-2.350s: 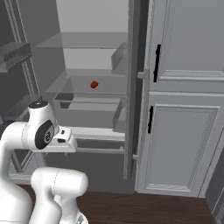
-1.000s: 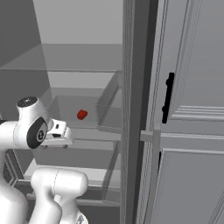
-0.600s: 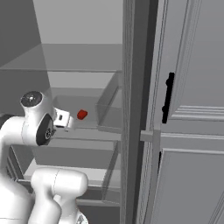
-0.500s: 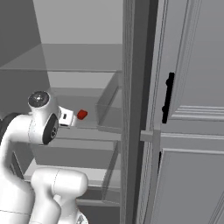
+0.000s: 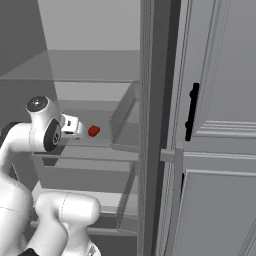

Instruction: Place one bell pepper and one steak in each tupperware on the nearby counter, to pack two identical lunches.

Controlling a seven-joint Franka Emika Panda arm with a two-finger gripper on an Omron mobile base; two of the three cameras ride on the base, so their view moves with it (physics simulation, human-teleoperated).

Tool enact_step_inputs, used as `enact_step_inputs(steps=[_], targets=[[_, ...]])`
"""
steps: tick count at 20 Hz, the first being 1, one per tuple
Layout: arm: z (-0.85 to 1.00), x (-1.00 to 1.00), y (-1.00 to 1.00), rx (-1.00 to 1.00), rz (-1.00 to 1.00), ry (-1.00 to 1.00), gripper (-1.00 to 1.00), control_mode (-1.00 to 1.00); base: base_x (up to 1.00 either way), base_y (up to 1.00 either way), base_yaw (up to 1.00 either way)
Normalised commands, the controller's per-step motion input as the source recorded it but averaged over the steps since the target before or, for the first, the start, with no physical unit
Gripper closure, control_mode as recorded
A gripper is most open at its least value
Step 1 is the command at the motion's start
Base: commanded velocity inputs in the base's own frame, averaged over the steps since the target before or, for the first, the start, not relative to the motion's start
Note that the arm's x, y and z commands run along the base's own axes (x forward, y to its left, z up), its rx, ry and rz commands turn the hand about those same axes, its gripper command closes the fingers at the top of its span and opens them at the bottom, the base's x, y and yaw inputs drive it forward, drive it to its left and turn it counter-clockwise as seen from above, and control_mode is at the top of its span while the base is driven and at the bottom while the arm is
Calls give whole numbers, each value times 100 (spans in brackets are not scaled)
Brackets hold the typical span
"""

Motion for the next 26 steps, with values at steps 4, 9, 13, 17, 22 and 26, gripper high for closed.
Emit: enact_step_inputs(steps=[4, 9, 13, 17, 22, 26], targets=[[-14, 79, -2, 0, -2, 0, -100, -100, 0, 0, 0], [-18, 99, -20, 0, -6, 0, -100, -100, 0, 0, 0], [-29, 81, -9, 1, -2, 0, -100, -100, 0, 0, 0], [-21, 62, 0, 4, 0, 0, -100, -100, 0, 0, 0], [-40, 54, 0, 3, 0, 0, -100, -100, 0, 0, 0], [-25, 24, 0, 0, 0, 0, -100, -100, 0, 0, 0]])
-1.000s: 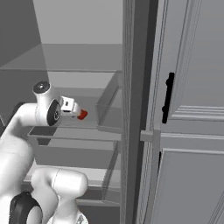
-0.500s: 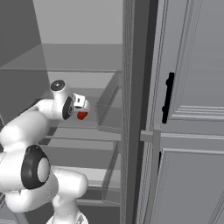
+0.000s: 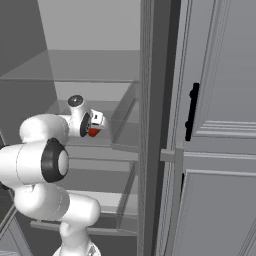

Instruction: Place one bell pepper and one steak in each tupperware on the nearby counter, to pack two identical lunches.

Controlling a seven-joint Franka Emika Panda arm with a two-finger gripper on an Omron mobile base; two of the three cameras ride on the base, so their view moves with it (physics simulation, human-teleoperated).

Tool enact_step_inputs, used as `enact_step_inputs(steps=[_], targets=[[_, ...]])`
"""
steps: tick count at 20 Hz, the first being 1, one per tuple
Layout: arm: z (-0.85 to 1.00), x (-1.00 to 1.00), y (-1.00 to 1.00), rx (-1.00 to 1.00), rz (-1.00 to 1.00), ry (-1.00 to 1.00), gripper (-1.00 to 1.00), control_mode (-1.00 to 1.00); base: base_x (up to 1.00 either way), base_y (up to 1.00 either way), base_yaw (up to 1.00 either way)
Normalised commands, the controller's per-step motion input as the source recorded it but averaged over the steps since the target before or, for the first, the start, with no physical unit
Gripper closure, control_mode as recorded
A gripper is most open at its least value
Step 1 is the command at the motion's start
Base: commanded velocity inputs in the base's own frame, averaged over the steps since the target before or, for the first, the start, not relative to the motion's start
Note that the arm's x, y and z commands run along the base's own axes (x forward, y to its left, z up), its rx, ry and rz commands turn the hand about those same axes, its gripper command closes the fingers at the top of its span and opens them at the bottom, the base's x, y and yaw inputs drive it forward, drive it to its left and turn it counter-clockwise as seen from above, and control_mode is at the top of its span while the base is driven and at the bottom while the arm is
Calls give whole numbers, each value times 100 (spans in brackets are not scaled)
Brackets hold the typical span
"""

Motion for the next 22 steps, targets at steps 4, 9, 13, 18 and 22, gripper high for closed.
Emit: enact_step_inputs(steps=[4, 9, 13, 18, 22], targets=[[-2, -9, 0, 0, -3, 3, -100, -100, 0, 0, 0], [-7, -1, 0, 0, -4, 3, -100, -100, 0, 0, 0], [-8, 13, 0, 0, -4, 2, -100, -100, 0, 0, 0], [-29, 5, 0, 0, -4, 1, -100, -100, 0, 0, 0], [-29, 4, 0, 0, -3, 0, -100, -100, 0, 0, 0]])
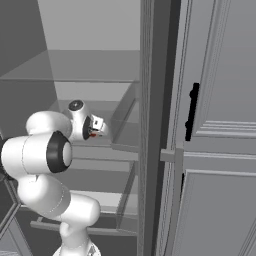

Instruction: Place one bell pepper and one steak in each tupperware on the nearby counter, to pack two identical lunches.

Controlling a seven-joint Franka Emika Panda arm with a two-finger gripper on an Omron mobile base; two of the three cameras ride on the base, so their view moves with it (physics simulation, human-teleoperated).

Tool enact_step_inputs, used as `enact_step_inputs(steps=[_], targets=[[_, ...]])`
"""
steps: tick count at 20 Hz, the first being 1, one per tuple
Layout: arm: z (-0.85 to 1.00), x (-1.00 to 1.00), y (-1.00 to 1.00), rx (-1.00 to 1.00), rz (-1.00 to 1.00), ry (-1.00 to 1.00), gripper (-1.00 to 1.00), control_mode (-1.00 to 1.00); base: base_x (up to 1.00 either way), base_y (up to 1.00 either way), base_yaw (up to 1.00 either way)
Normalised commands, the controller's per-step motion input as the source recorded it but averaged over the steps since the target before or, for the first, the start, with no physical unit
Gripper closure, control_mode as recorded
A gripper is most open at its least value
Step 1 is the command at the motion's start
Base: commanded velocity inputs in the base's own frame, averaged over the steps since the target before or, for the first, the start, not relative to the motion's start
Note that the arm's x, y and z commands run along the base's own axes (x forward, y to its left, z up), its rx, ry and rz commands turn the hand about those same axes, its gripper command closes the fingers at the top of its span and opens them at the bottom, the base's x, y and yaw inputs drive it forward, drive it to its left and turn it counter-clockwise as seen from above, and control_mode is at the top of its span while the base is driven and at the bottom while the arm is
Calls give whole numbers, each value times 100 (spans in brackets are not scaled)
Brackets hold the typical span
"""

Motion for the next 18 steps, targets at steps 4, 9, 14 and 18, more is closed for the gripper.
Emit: enact_step_inputs(steps=[4, 9, 14, 18], targets=[[-13, 4, 0, 0, -1, 0, -100, -100, 0, 0, 0], [0, 0, 0, 0, 0, 0, 100, -100, 0, 0, 0], [0, 0, 0, 0, 0, 0, 100, -100, 0, 0, 0], [0, 0, 0, 0, 0, 0, 100, -100, 0, 0, 0]])
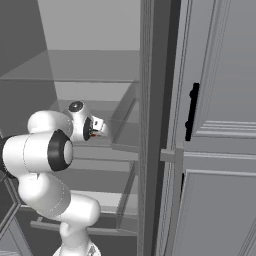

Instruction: Place one bell pepper and one steak in each tupperware on the nearby counter, to pack two identical lunches.

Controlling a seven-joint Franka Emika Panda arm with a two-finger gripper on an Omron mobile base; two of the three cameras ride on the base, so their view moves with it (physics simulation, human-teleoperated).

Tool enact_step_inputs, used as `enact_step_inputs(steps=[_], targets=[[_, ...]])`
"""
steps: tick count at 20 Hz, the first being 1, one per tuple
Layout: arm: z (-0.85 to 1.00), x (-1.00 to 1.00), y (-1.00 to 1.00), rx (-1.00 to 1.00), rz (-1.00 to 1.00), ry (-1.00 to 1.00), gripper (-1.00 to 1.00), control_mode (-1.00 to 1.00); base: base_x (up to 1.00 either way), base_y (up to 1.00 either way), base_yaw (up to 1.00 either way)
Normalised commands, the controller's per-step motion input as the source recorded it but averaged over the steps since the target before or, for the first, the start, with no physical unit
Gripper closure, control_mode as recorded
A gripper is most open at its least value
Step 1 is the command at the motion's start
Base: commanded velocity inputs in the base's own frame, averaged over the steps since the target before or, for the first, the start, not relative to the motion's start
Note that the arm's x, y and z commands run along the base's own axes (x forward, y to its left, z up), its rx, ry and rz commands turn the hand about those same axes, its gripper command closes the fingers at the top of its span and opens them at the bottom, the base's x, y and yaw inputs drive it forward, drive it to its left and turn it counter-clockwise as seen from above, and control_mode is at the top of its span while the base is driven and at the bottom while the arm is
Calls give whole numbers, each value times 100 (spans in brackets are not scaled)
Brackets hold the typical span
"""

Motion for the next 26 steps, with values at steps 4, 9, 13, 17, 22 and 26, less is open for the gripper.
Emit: enact_step_inputs(steps=[4, 9, 13, 17, 22, 26], targets=[[2, -44, 0, 0, 0, -3, 100, -100, 0, 0, 0], [49, -100, 0, 0, 0, -2, 100, -100, 0, 0, 0], [97, -100, 0, 1, 0, 1, 100, -100, 0, 0, 0], [92, -100, 0, 1, 0, 13, 100, -100, 0, 0, 0], [46, -100, -7, 0, 0, 23, 100, -100, 0, 0, 0], [16, -100, -30, 0, 0, 30, 100, -100, 0, 0, 0]])
